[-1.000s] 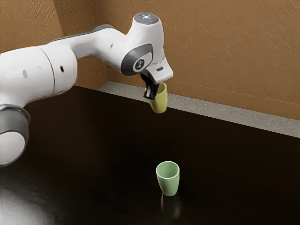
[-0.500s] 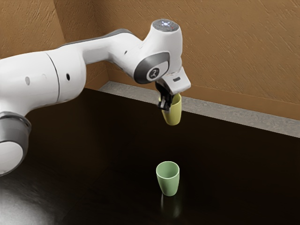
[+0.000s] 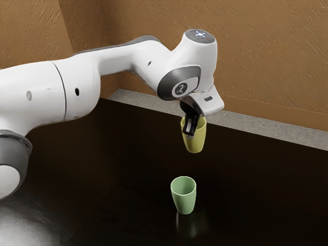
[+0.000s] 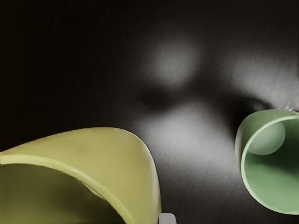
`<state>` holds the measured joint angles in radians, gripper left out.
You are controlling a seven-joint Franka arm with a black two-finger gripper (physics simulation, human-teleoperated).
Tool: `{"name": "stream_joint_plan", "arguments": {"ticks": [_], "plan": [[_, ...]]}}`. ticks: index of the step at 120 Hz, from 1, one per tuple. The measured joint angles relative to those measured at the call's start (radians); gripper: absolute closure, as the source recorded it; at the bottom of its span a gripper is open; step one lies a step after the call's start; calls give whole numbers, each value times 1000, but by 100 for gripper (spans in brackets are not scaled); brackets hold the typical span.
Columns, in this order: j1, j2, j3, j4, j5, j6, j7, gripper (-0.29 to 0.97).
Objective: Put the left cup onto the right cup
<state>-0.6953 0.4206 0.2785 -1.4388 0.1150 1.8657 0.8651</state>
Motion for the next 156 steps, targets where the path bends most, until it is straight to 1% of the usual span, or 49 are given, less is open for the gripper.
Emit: {"name": "stream_joint_plan", "arguments": {"ticks": [21, 53, 64, 102, 113, 156], "plan": [[-25, -20, -1, -40, 3, -6, -41, 79], [-32, -68, -17, -118, 7, -13, -104, 79], [-33, -83, -36, -132, 25, -16, -127, 79], [-48, -94, -64, -136, 66, -14, -184, 79], [-59, -96, -69, -137, 69, -13, -196, 79], [-60, -178, -72, -251, 63, -20, -258, 79]]}}
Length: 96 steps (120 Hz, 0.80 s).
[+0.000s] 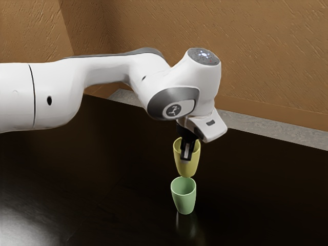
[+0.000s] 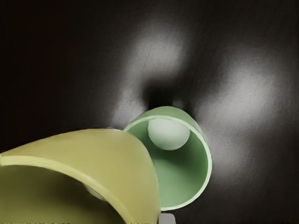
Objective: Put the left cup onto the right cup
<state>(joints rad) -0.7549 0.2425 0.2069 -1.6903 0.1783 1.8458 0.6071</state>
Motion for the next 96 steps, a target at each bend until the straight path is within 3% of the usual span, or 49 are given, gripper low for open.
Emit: {"name": "stream_joint_plan", "arguments": {"ticks": [96], "plan": [[-12, -5, -26, -31, -2, 0, -89, 79]]}}
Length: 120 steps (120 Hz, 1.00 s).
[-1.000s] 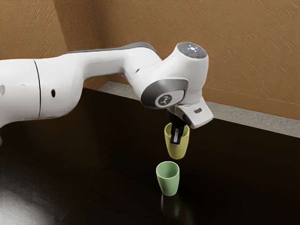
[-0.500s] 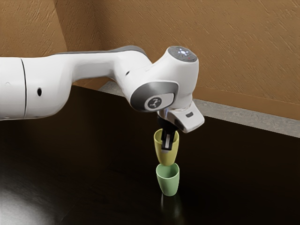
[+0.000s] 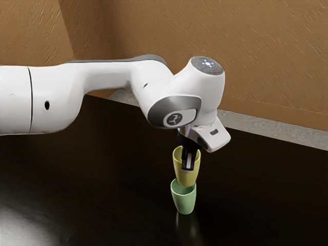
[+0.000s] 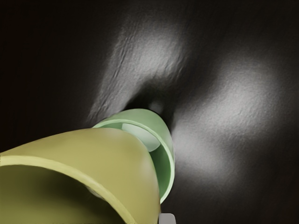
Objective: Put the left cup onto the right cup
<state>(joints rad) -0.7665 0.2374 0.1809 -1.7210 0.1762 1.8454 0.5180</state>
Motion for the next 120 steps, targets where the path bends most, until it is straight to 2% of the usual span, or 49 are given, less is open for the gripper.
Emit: {"name": "stream_joint_plan", "arguments": {"ticks": [120], "plan": [[13, 58, 1, -5, -26, 18, -24, 79]]}}
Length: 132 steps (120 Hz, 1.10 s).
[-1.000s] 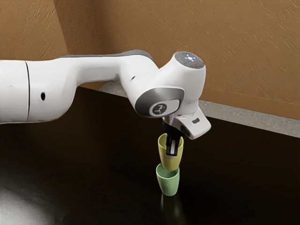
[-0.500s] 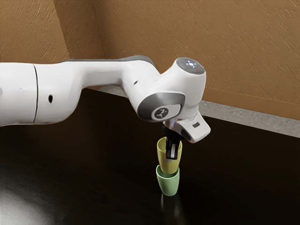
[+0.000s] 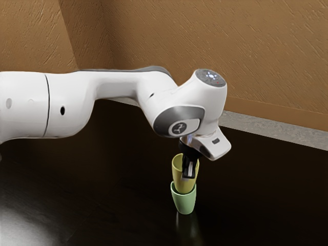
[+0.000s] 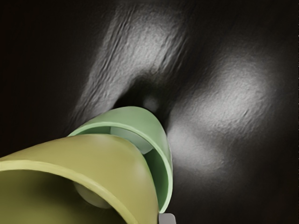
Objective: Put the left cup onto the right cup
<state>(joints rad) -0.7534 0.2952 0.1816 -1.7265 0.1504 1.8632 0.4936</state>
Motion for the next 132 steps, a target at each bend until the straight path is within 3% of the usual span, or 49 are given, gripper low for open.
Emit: {"name": "stream_joint_plan", "arguments": {"ticks": [49, 71, 85, 105, 132], "plan": [[2, 45, 1, -1, -44, 21, 0, 78], [2, 40, 2, -8, -62, 23, 4, 39], [2, 27, 4, -15, -65, 23, 6, 23], [1, 3, 5, -26, -66, 23, 8, 10], [2, -27, 6, -36, -65, 19, 10, 4]]}}
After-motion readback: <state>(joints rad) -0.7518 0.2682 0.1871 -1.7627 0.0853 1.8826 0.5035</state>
